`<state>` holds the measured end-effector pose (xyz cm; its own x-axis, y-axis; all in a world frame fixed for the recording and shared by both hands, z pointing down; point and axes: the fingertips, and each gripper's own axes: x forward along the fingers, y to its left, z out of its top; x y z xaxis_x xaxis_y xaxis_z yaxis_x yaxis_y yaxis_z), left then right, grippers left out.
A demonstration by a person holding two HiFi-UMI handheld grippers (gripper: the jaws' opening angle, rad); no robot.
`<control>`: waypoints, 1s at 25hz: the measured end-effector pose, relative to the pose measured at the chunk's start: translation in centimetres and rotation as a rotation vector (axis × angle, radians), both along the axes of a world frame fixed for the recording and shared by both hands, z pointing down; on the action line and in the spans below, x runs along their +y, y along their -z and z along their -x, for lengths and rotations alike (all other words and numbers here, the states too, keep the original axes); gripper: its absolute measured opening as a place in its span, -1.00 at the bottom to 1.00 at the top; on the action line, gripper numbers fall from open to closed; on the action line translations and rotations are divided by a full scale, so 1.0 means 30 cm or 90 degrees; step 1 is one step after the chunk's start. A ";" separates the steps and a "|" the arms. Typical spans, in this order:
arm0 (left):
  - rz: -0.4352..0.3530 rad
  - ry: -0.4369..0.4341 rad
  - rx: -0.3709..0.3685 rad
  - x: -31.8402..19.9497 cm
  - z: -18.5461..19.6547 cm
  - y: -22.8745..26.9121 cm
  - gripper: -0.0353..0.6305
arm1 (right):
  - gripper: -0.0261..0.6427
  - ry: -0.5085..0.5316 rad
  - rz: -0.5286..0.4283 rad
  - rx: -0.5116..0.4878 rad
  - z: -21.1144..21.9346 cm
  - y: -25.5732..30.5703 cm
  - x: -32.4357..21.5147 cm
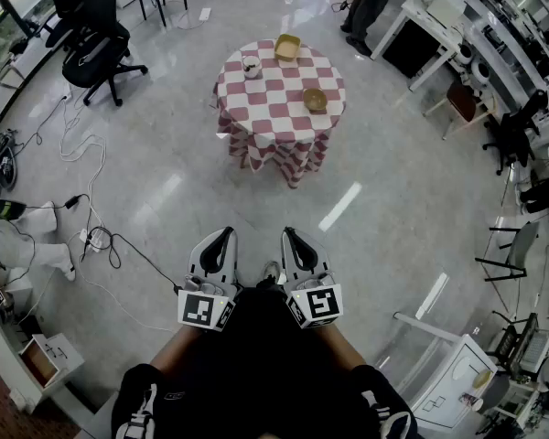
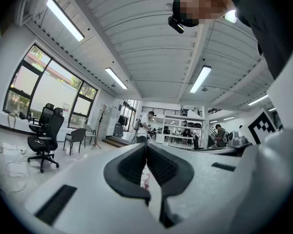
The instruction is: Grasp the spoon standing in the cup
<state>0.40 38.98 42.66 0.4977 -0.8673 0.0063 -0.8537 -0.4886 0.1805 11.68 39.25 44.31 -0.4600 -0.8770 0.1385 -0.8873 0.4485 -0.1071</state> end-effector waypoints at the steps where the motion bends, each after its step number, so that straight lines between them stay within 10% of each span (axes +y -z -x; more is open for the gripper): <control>1: 0.000 -0.001 0.000 -0.004 0.003 0.001 -0.86 | -0.84 -0.003 -0.001 -0.002 0.002 0.002 -0.005; 25: 0.001 -0.012 0.013 -0.084 0.283 -0.057 -0.86 | -0.84 -0.030 -0.016 -0.020 0.275 -0.022 -0.079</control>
